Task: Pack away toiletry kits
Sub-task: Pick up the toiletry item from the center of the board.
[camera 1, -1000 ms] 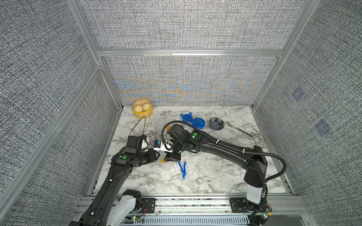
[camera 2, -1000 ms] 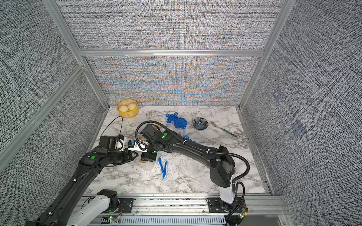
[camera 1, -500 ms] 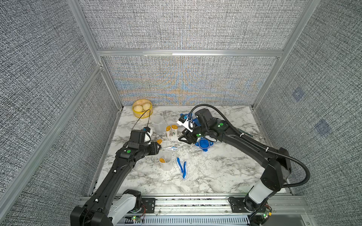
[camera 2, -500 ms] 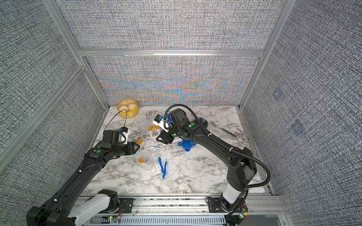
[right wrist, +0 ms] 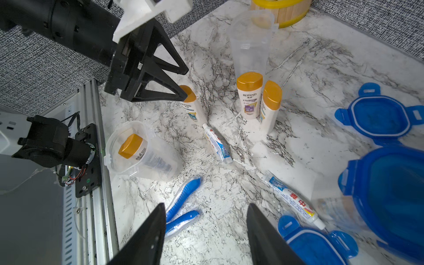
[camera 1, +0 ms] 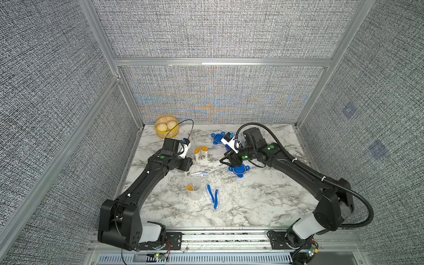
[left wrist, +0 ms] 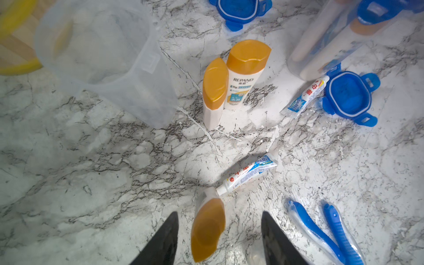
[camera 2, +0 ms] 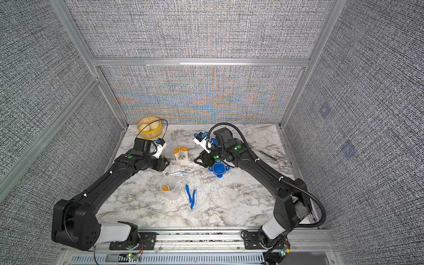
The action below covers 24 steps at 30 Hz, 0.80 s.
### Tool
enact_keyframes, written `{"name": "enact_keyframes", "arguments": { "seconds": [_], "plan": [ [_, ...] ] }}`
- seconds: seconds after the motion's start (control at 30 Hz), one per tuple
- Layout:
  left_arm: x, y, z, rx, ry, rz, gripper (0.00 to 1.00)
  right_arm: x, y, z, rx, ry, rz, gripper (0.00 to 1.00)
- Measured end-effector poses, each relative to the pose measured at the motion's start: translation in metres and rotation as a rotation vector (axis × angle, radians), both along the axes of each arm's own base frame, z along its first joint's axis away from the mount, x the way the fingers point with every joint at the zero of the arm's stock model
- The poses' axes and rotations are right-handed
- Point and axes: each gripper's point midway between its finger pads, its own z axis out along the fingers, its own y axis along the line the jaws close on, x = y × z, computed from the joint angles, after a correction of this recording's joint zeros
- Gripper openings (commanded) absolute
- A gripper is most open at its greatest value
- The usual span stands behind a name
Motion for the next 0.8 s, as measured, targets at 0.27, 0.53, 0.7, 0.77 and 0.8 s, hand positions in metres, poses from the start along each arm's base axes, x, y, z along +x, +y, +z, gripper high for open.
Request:
{"name": "enact_keyframes", "arguments": {
  "seconds": [0.27,0.53,0.7,0.77,0.8],
  "plan": [
    [-0.001,0.002,-0.02,0.072,0.08,-0.061,0.47,0.004,-0.005,-0.014,0.045,0.113,0.02,0.59],
    [-0.011,0.004,-0.034,0.108,0.148,-0.094,0.44,0.0,-0.004,-0.011,0.065,0.141,0.045,0.59],
    [-0.011,0.008,-0.039,0.134,0.162,-0.096,0.33,0.0,-0.005,-0.011,0.066,0.147,0.044,0.58],
    [-0.012,0.008,-0.041,0.137,0.164,-0.099,0.26,0.0,-0.005,-0.011,0.066,0.15,0.045,0.58],
    [-0.013,0.009,-0.042,0.144,0.163,-0.103,0.25,0.0,-0.005,-0.011,0.066,0.15,0.044,0.59]
  ]
}}
